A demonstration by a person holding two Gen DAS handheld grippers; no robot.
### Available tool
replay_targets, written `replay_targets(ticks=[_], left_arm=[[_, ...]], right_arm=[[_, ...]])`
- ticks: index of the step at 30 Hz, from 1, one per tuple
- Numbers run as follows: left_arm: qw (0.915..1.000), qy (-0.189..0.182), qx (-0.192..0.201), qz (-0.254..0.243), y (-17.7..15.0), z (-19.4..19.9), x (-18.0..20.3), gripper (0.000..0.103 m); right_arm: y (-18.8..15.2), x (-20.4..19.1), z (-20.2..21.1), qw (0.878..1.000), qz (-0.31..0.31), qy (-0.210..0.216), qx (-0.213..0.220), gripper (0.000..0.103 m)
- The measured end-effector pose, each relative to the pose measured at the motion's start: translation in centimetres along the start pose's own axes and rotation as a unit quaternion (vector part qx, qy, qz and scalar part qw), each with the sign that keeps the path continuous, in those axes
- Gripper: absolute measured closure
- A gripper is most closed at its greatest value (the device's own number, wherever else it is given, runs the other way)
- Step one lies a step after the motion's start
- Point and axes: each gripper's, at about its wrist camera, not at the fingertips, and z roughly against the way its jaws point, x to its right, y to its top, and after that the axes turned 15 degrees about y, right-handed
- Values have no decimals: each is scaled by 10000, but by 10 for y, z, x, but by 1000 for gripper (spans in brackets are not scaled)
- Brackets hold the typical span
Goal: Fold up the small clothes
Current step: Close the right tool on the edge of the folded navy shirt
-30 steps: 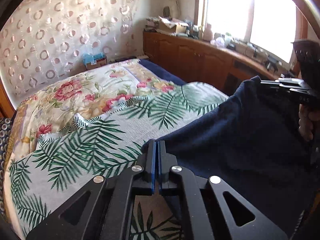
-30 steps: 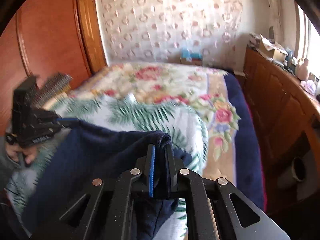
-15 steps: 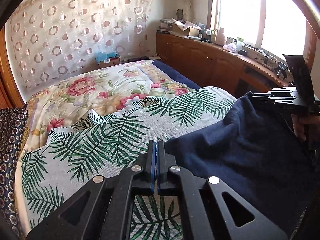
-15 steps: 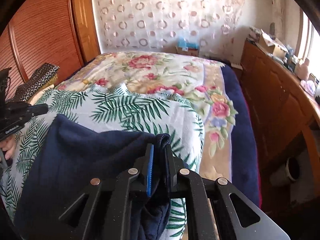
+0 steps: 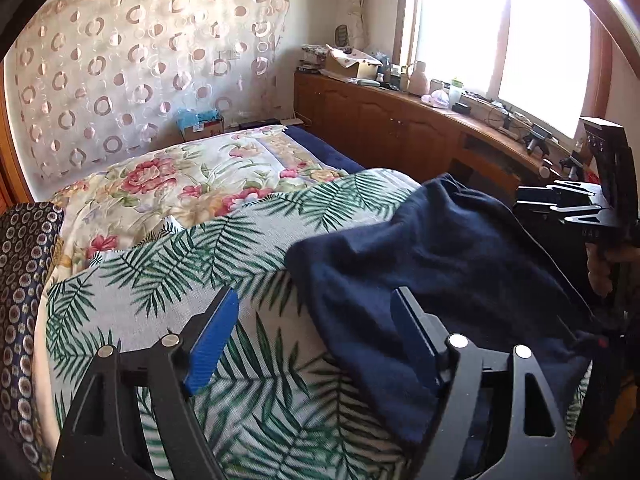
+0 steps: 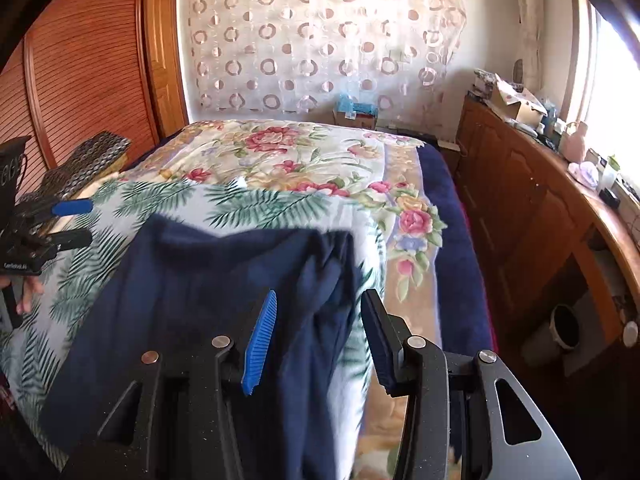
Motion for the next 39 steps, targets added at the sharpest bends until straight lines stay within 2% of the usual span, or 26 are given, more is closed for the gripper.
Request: replay_targets(ticks=[11,16,22,25,27,29,34,39], left_arm=[[9998,-110,-137,-87,-48,44,25,24],[9996,-143,-205,-165,-67,59,38,24],[9986,-313,-382,-199,-81,65,50,24],[9977,-381,-485,-264,-87,63,57,24],[9972,-417,-541,-290,-90,63,60,24],[9970,-405,-580,-306,-90,64,60,24],[9960,-502,-678,-276,-97,63,62,24],[9948,-597,-797,-211,-103,61,65,24]], right_arm=[[-67,-31,56,9999,-113,-2,-120,57],[-89,-34,74,9993,-300,-110,-194,57],[-111,-30,89,9978,-621,-16,-220,58],[-114,-24,89,9958,-888,130,-175,68],[-115,-24,88,9960,-873,137,-165,98],[-113,-28,92,9968,-765,212,-94,101],[-121,-28,115,9979,-651,64,11,101],[-125,-29,102,9978,-645,-38,-150,101]])
